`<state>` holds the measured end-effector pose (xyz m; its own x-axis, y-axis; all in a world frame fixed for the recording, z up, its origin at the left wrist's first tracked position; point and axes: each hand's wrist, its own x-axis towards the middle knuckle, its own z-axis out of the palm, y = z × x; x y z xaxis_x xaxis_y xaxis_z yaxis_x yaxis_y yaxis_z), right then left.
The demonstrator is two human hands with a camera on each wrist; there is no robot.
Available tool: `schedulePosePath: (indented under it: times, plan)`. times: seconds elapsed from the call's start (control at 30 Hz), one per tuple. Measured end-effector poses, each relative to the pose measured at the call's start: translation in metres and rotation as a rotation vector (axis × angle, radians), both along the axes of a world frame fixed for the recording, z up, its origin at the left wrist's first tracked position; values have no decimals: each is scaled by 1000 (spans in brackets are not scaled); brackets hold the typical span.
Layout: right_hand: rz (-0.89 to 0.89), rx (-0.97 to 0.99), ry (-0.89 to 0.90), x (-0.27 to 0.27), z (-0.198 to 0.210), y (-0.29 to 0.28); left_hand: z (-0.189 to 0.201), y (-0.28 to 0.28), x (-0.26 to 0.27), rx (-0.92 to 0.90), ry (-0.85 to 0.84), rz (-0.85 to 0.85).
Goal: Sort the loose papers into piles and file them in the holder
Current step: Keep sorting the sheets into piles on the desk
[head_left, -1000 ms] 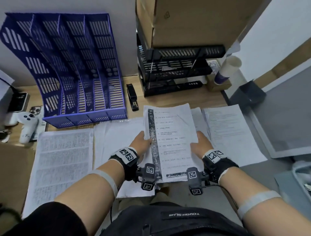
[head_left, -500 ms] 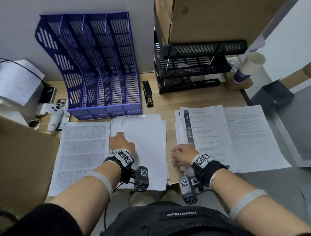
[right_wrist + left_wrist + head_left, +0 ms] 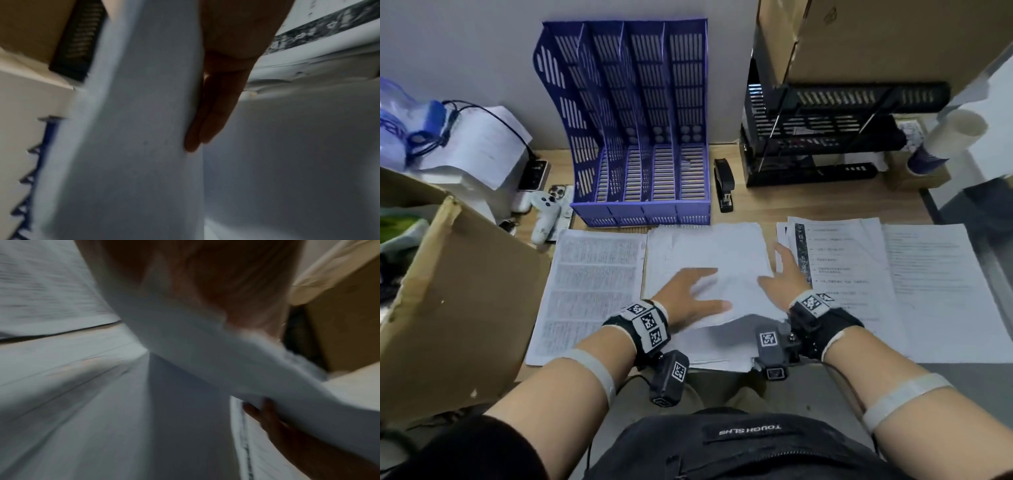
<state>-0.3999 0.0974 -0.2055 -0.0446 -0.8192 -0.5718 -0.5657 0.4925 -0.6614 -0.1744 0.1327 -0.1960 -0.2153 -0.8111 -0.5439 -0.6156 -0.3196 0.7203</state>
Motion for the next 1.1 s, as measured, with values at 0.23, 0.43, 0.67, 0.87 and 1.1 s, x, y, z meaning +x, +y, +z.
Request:
schedulePosePath:
  times: [0.23, 0.43, 0.67, 0.87, 1.1]
  plan:
    - [-107, 37, -67, -14, 6, -41, 42, -18, 1, -162, -146, -408]
    - [-55, 71, 64, -14, -1, -28, 31, -16, 18, -87, -222, -321]
    - [88, 345, 197, -11, -16, 12, 1, 15, 16, 173, -274, -501]
    - [70, 257, 158, -3, -25, 15, -4, 16, 4, 155, -298, -435]
    - [123, -56, -331, 27, 17, 24, 15, 2, -14, 239, 94, 105]
